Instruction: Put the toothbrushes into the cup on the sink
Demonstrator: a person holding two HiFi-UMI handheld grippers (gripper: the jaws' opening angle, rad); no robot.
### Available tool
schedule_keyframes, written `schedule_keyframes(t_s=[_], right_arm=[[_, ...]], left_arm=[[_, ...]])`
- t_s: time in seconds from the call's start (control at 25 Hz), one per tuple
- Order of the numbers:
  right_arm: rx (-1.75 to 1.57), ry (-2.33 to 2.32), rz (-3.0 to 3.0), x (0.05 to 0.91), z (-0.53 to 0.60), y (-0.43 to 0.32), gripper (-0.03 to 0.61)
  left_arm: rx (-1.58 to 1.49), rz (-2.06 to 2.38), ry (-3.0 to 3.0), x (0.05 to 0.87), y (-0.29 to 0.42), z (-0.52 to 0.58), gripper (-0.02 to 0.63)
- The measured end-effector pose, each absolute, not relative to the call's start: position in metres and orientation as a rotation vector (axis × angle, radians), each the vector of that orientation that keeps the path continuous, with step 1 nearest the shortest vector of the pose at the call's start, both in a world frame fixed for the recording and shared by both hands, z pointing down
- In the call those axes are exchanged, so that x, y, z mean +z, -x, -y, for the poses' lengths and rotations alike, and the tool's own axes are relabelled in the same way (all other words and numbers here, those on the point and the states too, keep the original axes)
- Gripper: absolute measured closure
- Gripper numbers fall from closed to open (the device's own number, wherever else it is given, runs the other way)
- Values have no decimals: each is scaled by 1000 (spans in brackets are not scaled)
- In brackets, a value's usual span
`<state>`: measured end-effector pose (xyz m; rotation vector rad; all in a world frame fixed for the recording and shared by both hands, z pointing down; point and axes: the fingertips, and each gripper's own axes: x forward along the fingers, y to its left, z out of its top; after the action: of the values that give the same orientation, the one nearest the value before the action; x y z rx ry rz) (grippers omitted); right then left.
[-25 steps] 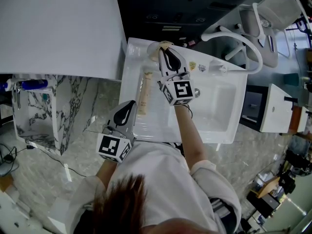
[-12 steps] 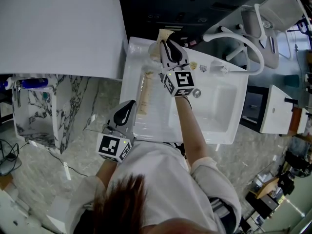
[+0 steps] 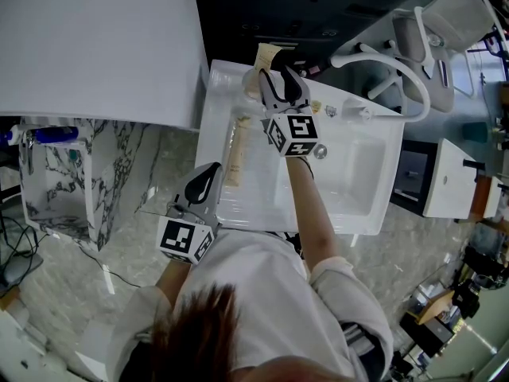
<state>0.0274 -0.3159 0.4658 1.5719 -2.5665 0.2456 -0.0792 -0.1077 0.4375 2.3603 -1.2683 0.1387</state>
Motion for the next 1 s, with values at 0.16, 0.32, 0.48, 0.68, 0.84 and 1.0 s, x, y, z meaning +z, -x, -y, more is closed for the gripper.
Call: schedule_keyframes(t_s=[0.16, 0.32, 0.48, 0.68, 0.84, 1.0], right_arm=[[243, -1571, 2577, 461, 312, -26, 426], [216, -1581, 2600, 446, 302, -26, 428], [197, -1589, 2633, 427, 288, -28, 479], [177, -1588, 2660, 399, 267, -29, 554], [127, -1610, 2697, 369, 248, -33, 565], [77, -1644, 2734, 339, 227, -44, 566]], left_arm=[[137, 1269, -2365, 436, 79, 106, 598], [140, 1273, -2372, 433, 80, 103, 598], [141, 1280, -2383, 430, 79, 100, 598], [127, 1283, -2403, 422, 75, 95, 598], [111, 1288, -2417, 416, 73, 88, 598], [99, 1297, -2435, 409, 71, 80, 598]])
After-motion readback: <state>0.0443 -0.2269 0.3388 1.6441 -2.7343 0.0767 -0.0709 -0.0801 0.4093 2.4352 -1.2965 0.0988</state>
